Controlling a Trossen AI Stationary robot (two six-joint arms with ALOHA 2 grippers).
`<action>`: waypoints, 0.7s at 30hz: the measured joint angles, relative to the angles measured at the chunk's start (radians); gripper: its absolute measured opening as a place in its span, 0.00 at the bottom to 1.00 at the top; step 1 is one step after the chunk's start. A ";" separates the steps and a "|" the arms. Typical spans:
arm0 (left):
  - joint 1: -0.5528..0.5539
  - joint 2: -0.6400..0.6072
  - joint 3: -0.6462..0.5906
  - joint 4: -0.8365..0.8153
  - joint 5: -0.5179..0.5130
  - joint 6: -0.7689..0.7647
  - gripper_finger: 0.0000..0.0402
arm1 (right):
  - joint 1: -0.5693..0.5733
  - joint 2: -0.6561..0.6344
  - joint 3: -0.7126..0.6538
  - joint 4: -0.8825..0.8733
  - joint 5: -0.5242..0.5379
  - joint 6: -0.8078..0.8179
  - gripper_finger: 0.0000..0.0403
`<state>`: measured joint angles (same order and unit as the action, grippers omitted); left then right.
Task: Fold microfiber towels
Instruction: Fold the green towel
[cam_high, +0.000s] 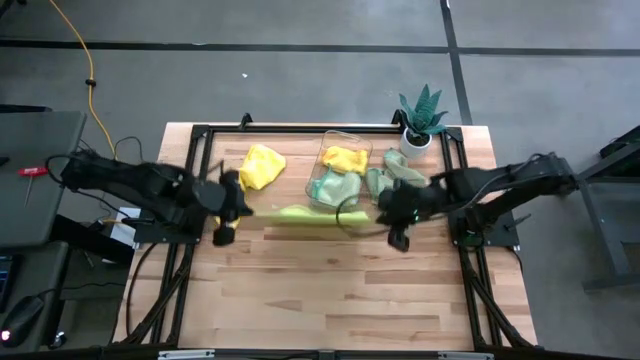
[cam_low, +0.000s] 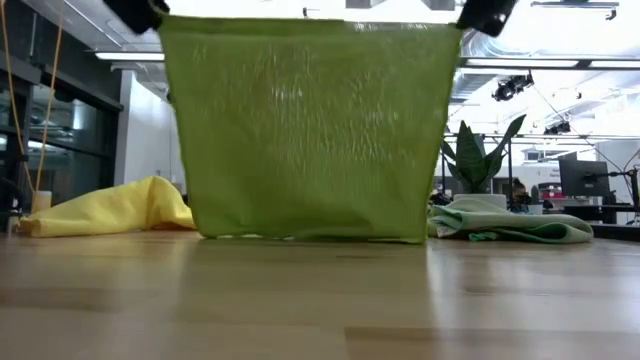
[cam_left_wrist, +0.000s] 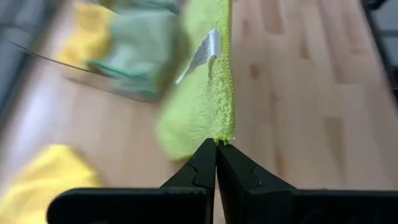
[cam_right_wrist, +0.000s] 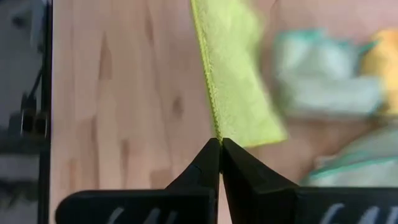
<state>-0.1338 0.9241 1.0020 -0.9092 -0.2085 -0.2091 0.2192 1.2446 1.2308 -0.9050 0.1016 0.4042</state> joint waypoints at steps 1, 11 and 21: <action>-0.028 0.001 -0.034 0.039 0.013 -0.043 0.00 | 0.017 0.019 -0.009 0.001 -0.010 0.012 0.00; -0.297 0.070 -0.318 0.462 0.040 -0.475 0.00 | 0.195 0.241 -0.052 0.082 -0.082 0.163 0.00; -0.514 0.306 -0.399 0.633 0.032 -0.794 0.00 | 0.339 0.478 -0.052 0.336 -0.194 0.336 0.00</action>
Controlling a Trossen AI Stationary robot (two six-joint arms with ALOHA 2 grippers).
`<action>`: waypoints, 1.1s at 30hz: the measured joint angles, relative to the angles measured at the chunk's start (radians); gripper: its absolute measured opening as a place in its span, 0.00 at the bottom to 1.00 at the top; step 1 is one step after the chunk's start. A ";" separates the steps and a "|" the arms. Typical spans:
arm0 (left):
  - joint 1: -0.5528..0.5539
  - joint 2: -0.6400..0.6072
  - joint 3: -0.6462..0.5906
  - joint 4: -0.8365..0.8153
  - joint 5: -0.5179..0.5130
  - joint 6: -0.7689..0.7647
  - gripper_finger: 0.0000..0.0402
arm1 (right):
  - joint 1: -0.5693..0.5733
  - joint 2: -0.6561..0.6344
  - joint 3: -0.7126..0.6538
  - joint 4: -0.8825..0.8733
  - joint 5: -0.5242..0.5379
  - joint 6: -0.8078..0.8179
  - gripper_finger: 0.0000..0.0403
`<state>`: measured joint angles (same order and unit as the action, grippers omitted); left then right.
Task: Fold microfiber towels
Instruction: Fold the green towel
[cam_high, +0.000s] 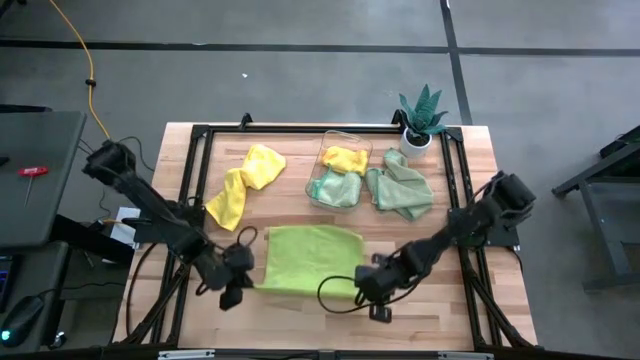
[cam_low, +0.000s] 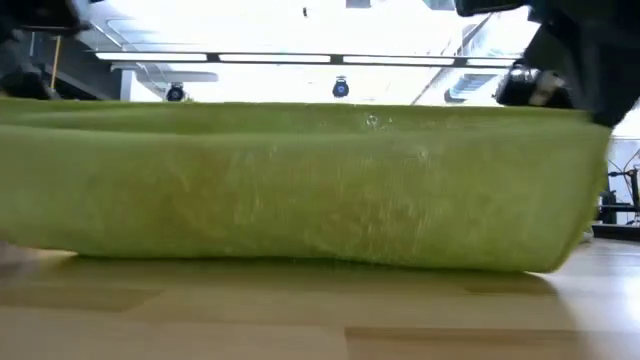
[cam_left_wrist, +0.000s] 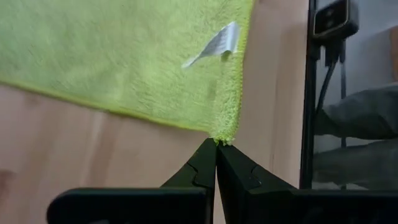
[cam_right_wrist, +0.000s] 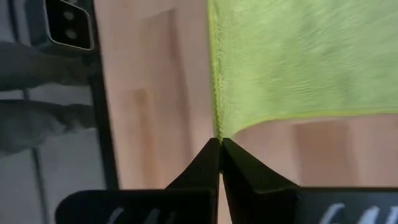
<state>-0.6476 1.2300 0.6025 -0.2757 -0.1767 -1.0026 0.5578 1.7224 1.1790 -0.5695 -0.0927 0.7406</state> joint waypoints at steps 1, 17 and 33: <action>-0.020 0.028 0.000 0.043 0.001 -0.027 0.00 | 0.012 0.012 0.000 0.019 -0.010 0.035 0.00; -0.223 0.335 0.001 0.500 -0.054 -0.294 0.00 | 0.063 0.050 0.000 0.186 -0.041 0.407 0.00; -0.124 0.063 0.000 0.070 -0.262 -0.319 0.00 | -0.176 0.016 0.000 -0.019 0.008 0.219 0.00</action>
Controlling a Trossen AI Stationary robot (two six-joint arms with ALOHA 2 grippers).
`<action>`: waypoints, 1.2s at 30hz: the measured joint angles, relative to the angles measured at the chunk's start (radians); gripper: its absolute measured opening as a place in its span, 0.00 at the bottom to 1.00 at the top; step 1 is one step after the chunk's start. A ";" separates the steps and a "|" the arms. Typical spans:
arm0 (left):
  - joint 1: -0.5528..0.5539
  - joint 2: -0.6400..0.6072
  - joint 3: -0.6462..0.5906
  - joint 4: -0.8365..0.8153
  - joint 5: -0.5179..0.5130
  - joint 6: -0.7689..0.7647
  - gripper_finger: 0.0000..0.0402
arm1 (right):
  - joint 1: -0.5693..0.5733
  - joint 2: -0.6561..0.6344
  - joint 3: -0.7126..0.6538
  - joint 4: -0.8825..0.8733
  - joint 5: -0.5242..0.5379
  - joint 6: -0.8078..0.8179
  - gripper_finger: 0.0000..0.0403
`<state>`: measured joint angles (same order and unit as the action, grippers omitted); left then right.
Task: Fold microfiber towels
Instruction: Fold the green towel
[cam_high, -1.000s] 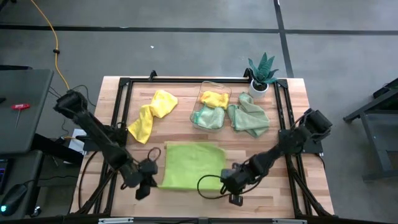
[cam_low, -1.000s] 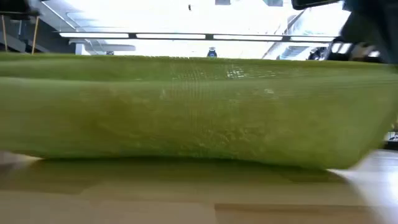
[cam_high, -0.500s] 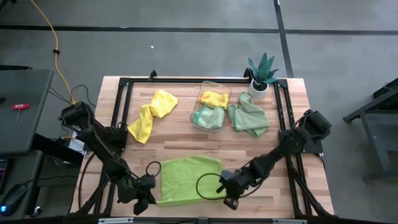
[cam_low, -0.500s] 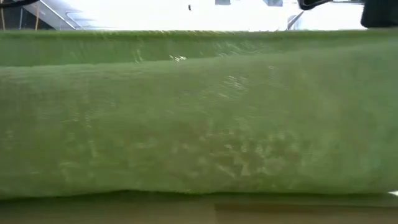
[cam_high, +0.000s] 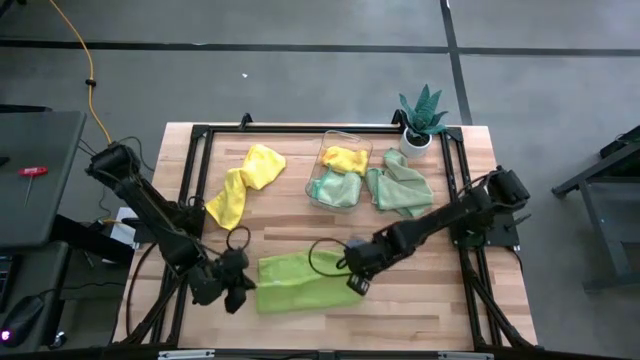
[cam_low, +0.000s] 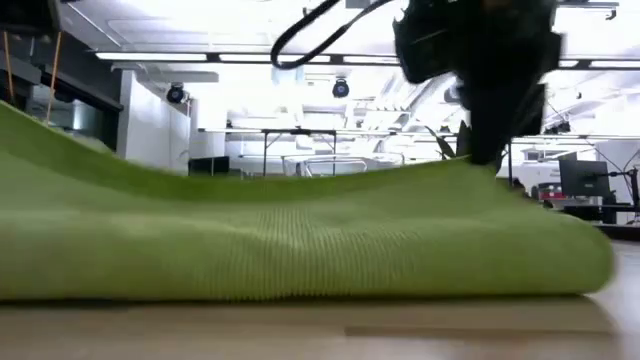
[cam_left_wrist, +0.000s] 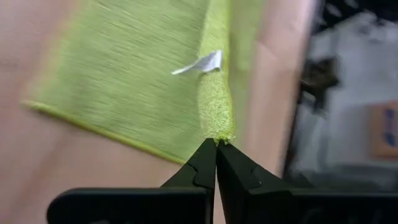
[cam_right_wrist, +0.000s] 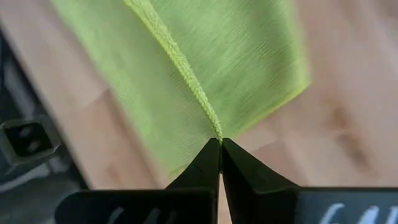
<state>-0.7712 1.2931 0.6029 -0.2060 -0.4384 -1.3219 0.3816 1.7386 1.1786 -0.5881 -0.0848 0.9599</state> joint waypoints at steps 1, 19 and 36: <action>0.010 -0.005 0.000 -0.029 -0.012 -0.014 0.00 | -0.013 0.000 0.000 -0.004 0.011 -0.007 0.00; 0.103 0.011 0.000 -0.195 -0.127 -0.152 0.00 | -0.087 0.000 0.000 -0.092 0.118 0.058 0.00; 0.036 0.011 0.000 -0.311 -0.135 -0.433 0.00 | -0.087 0.000 0.000 -0.089 0.172 0.065 0.00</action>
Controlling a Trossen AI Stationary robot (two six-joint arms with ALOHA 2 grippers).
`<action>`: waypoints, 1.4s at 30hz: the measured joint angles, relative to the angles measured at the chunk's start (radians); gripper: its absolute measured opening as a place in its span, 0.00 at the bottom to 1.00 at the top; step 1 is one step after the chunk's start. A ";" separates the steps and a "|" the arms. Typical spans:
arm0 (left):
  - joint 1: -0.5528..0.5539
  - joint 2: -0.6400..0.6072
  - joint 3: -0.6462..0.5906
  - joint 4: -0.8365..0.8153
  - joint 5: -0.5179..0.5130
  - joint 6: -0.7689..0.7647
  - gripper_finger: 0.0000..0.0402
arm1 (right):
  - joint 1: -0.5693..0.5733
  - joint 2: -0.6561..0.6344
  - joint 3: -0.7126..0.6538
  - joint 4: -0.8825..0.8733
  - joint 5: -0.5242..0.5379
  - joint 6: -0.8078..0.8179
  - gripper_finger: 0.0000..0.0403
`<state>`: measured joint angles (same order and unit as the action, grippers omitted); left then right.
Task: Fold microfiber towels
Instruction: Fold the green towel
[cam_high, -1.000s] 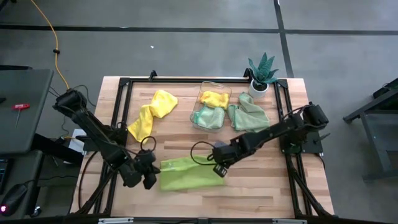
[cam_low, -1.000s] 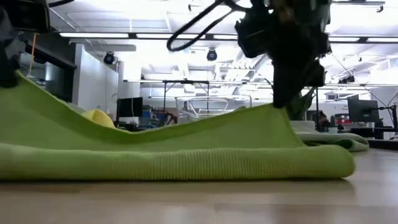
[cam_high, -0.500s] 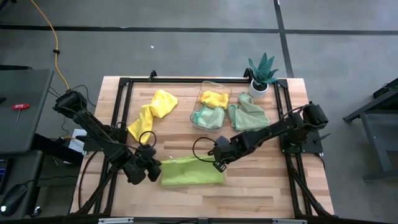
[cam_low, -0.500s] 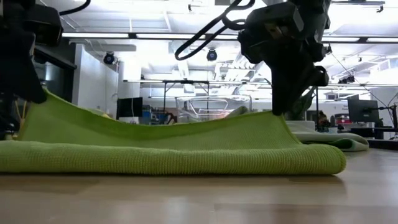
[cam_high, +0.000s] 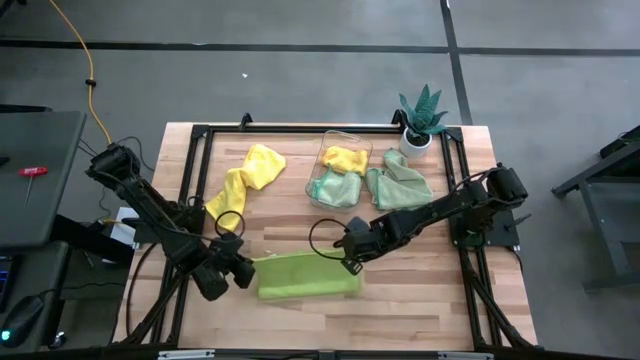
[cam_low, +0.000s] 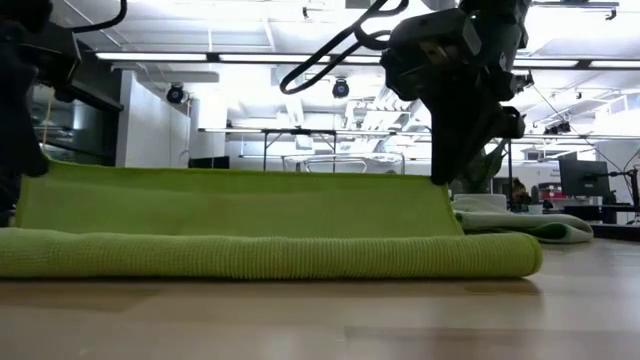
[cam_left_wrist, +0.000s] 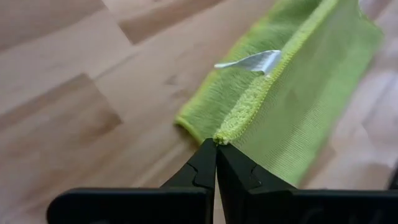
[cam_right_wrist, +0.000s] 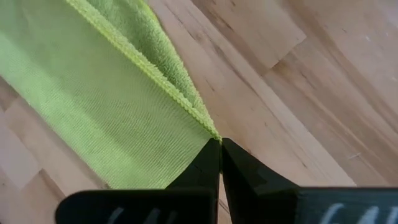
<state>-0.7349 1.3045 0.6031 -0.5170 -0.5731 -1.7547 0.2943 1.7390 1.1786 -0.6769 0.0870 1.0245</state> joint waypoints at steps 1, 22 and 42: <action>0.001 0.000 0.000 -0.010 -0.006 -0.005 0.00 | 0.000 0.000 0.000 0.000 0.009 0.006 0.00; 0.002 0.000 0.000 -0.032 -0.020 0.038 0.05 | 0.000 0.000 0.000 0.008 0.020 0.007 0.08; -0.095 -0.112 0.001 0.207 -0.074 0.388 0.32 | 0.064 -0.052 -0.002 -0.171 0.009 -0.294 0.47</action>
<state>-0.8301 1.1924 0.6044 -0.3103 -0.6473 -1.3667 0.3587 1.6869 1.1762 -0.8480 0.0962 0.7304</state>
